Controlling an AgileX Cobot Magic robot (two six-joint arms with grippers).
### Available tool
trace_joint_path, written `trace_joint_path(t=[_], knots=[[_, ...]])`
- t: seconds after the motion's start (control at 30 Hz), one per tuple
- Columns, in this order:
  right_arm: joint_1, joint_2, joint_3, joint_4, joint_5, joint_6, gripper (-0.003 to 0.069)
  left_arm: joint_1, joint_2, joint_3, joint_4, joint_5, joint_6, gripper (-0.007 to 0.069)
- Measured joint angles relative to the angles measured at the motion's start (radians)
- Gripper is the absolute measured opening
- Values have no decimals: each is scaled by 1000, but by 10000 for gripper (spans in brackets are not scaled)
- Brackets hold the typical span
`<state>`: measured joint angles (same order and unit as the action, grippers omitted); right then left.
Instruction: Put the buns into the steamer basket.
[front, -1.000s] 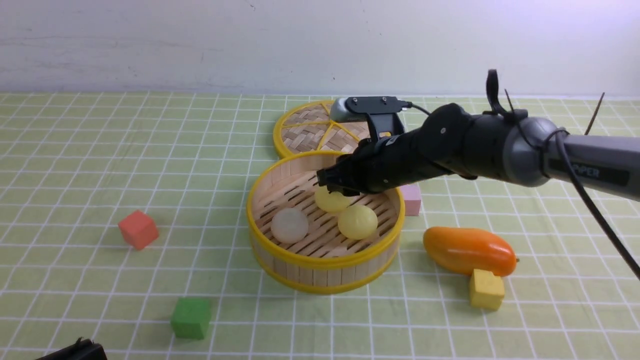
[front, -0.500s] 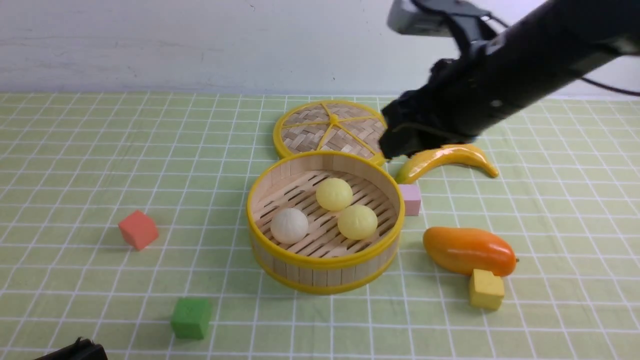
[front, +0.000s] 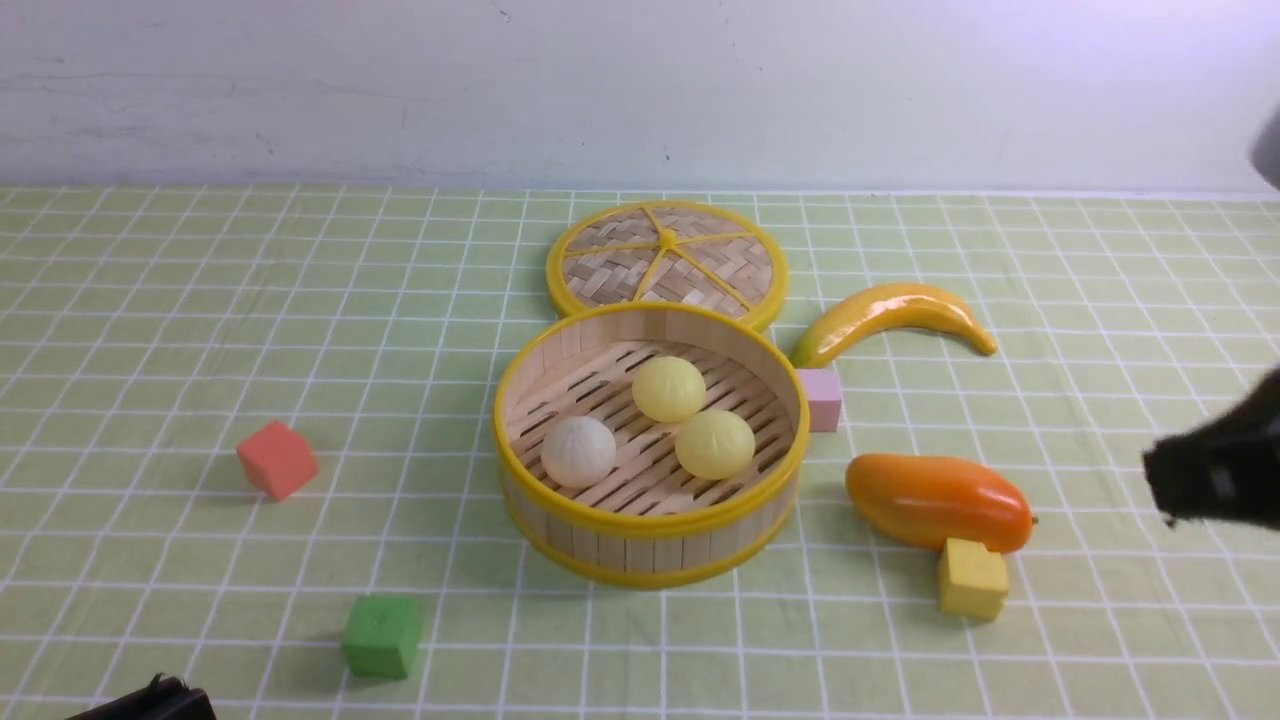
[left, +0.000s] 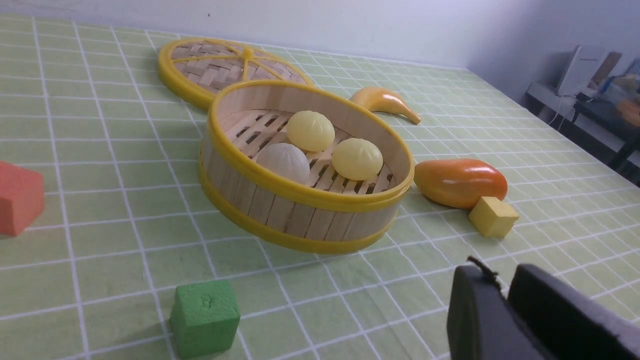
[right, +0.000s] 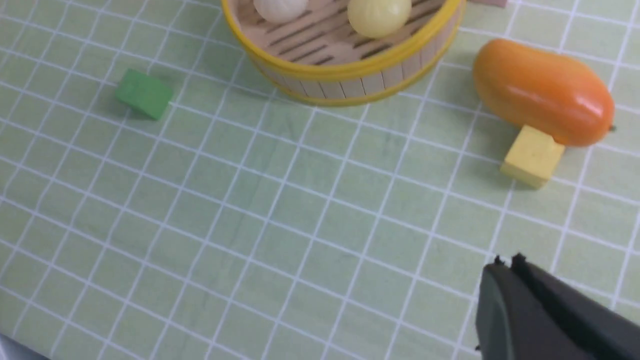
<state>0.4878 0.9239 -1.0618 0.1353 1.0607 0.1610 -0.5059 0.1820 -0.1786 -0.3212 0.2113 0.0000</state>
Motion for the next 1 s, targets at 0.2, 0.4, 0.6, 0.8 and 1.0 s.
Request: trace_joint_path(t=[0.2, 0.4, 0.6, 0.8, 1.0], knots=[[0, -123, 89, -13, 69, 1, -20, 0, 0, 0, 0, 0, 0, 95], [0, -214, 114, -135, 152, -3, -19, 0, 0, 0, 0, 0, 0, 101], [-128, -409, 395, -154, -107, -15, -19, 0, 0, 0, 0, 0, 0, 104], [-373, -777, 815, -89, -511, -103, -19, 0, 0, 0, 0, 0, 0, 110], [-446, -911, 1007, -85, -631, -128, -19, 0, 0, 0, 0, 0, 0, 115]])
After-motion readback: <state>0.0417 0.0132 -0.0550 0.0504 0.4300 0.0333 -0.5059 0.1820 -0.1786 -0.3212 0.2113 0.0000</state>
